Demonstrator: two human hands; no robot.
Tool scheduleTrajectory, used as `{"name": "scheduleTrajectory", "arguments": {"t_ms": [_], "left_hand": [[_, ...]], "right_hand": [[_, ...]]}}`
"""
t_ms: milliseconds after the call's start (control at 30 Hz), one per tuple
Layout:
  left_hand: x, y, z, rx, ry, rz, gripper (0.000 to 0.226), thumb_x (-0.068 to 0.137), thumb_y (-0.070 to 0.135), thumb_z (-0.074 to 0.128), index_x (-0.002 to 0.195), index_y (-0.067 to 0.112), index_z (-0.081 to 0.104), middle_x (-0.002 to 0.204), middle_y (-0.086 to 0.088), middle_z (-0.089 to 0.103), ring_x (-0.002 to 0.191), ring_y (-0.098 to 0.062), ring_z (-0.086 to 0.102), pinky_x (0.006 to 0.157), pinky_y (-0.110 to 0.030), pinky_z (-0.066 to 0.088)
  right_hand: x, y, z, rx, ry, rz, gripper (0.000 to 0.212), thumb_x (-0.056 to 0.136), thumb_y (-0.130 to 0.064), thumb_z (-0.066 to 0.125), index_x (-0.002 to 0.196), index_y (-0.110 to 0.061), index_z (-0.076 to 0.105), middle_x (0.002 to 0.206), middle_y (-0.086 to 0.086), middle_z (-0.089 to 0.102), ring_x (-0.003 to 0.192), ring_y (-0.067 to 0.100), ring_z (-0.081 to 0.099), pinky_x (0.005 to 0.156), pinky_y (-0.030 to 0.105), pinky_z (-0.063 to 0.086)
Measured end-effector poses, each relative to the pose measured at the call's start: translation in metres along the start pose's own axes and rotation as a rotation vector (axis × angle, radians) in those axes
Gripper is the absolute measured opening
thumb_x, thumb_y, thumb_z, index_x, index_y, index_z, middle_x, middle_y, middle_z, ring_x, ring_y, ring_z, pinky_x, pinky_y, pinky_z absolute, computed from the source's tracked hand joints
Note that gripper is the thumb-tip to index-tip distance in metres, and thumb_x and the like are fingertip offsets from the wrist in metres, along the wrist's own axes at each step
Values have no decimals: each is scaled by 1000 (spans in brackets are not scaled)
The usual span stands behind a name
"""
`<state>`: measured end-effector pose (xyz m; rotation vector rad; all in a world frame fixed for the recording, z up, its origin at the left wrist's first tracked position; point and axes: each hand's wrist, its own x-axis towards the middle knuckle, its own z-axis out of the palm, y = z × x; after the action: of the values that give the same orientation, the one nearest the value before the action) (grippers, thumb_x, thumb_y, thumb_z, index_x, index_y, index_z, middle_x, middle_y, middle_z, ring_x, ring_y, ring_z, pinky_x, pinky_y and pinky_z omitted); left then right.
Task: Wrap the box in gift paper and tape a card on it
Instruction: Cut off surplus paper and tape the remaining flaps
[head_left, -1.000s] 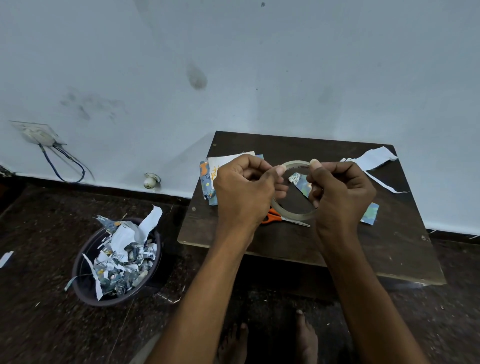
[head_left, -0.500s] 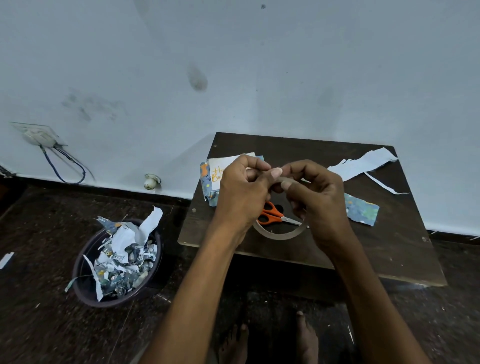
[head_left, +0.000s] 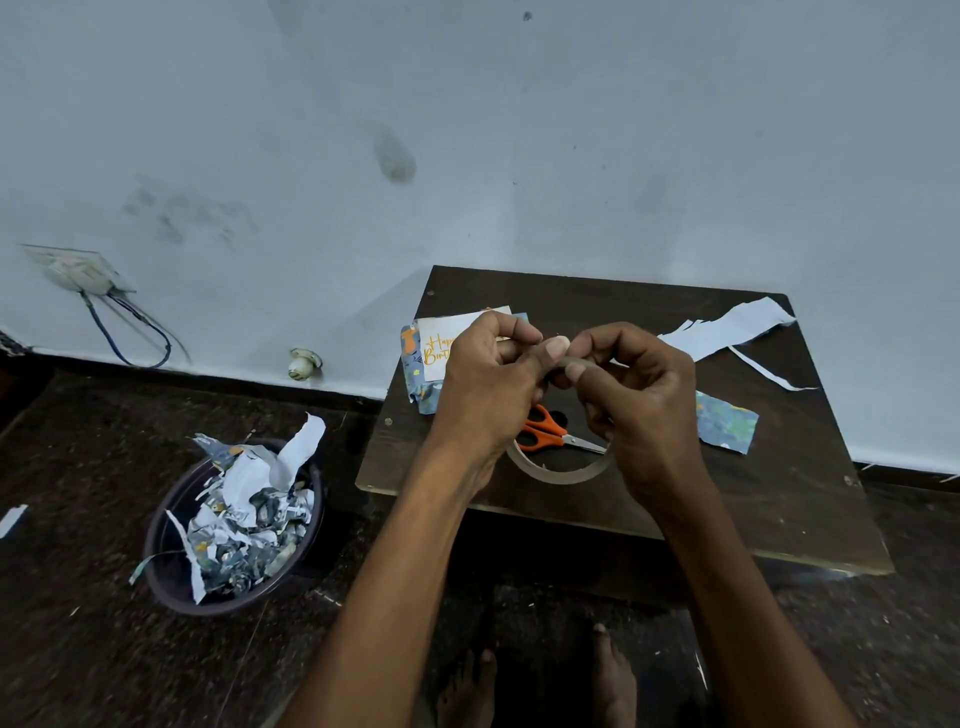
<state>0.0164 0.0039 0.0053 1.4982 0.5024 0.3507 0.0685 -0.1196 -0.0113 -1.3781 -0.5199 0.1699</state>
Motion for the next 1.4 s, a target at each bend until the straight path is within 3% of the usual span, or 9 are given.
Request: {"name": "scheduleTrajectory", "arguments": {"t_ms": [367, 567, 767, 1000, 1133, 1267, 1400], "left_hand": [[-2, 2, -1, -2, -21, 24, 9, 96, 9, 66, 88, 8, 62, 64, 0, 66, 46, -1, 52, 52, -19, 45], [-1, 0, -2, 38, -17, 19, 10, 98, 14, 65, 89, 12, 68, 65, 1, 67, 51, -5, 50, 56, -22, 46], [-4, 3, -4, 27, -66, 35, 12, 99, 12, 62, 88, 12, 67, 63, 5, 64, 56, -9, 51, 51, -16, 42], [-4, 3, -5, 46, -124, 46, 18, 99, 8, 59, 87, 15, 70, 64, 6, 62, 54, -5, 47, 49, -14, 39], [-4, 5, -7, 14, -199, 19, 22, 102, 4, 52, 92, 12, 69, 65, -2, 59, 50, -7, 43, 46, -16, 37], [-4, 7, -9, 3, -257, -10, 23, 105, 3, 45, 98, 6, 67, 65, -6, 56, 47, -8, 39, 44, -15, 34], [-3, 7, -8, -28, -222, -41, 19, 104, 3, 46, 92, 9, 59, 64, -6, 57, 47, -9, 39, 43, -16, 32]], "right_hand": [[0, 4, 1, -2, 47, -14, 8, 82, -2, 68, 80, -4, 61, 74, 30, 63, 46, 4, 51, 47, 14, 38], [2, 11, -3, -66, 98, -49, 13, 81, -9, 75, 78, -8, 62, 73, 26, 66, 49, 25, 50, 48, 27, 37], [3, 13, -6, -39, 125, -58, 19, 79, -14, 80, 78, -9, 62, 73, 27, 64, 56, 45, 56, 48, 29, 40], [3, 11, -6, -9, 104, -71, 15, 80, -2, 78, 79, -3, 63, 70, 25, 63, 51, 21, 55, 45, 22, 41], [3, 9, -7, 18, 76, -69, 13, 81, 8, 78, 80, 3, 67, 66, 13, 66, 49, 7, 58, 48, 16, 43], [3, 10, -8, -8, 92, -37, 20, 76, -4, 84, 83, -6, 66, 70, 7, 65, 53, 12, 58, 49, 19, 43], [4, 10, -8, -16, 124, -13, 22, 72, -14, 86, 78, -11, 65, 71, 17, 66, 52, 16, 55, 48, 23, 42]]}}
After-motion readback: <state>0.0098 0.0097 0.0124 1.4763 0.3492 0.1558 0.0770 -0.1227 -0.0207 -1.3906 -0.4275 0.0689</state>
